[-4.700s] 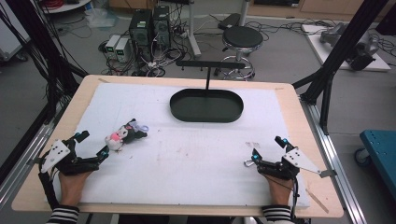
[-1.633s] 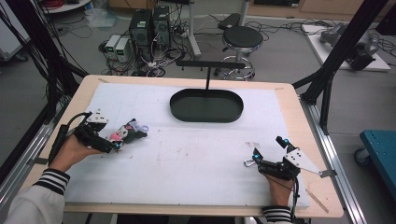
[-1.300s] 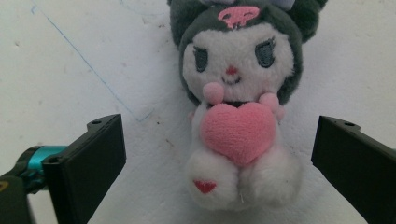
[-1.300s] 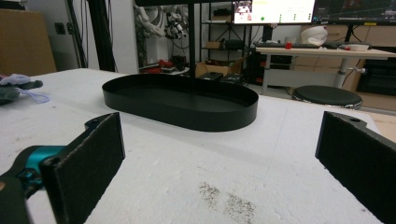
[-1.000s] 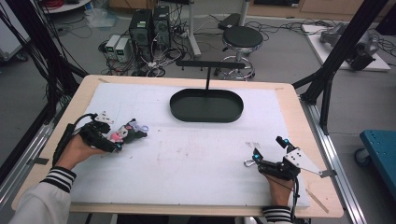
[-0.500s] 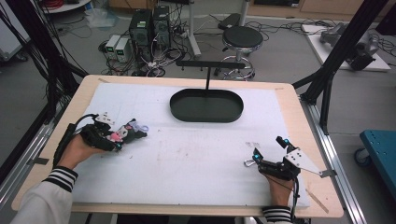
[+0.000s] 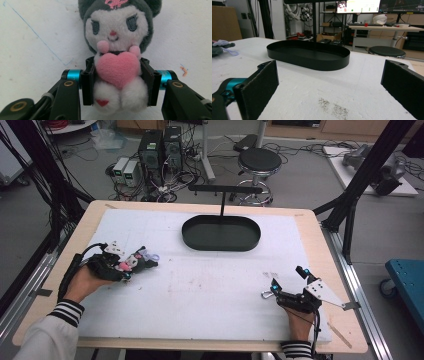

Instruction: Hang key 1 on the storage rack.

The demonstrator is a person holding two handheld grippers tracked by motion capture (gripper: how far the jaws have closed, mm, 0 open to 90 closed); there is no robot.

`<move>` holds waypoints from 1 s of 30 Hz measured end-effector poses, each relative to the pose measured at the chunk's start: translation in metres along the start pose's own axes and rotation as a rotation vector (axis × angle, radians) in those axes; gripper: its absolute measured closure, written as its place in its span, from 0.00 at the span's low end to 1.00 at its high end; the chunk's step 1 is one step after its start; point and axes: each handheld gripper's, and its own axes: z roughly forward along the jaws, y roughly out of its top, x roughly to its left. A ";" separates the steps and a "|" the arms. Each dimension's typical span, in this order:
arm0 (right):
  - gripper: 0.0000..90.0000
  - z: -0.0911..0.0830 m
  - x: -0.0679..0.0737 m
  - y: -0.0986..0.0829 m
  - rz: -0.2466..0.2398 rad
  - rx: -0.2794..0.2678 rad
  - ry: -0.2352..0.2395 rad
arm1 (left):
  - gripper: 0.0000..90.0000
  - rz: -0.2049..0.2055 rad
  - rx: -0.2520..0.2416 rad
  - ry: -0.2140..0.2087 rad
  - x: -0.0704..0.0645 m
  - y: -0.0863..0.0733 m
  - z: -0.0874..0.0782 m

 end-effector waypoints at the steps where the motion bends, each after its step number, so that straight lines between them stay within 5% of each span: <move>1: 0.01 0.000 0.000 0.000 -0.001 0.000 0.000 | 0.60 0.000 0.000 0.000 0.000 0.000 0.000; 22: 0.01 0.000 0.000 0.000 -0.004 -0.001 0.001 | 0.60 -0.039 -0.257 0.016 0.004 0.000 -0.040; 30: 0.01 0.000 0.000 0.000 -0.003 0.001 -0.001 | 0.60 -0.038 -0.322 0.011 0.000 0.015 -0.055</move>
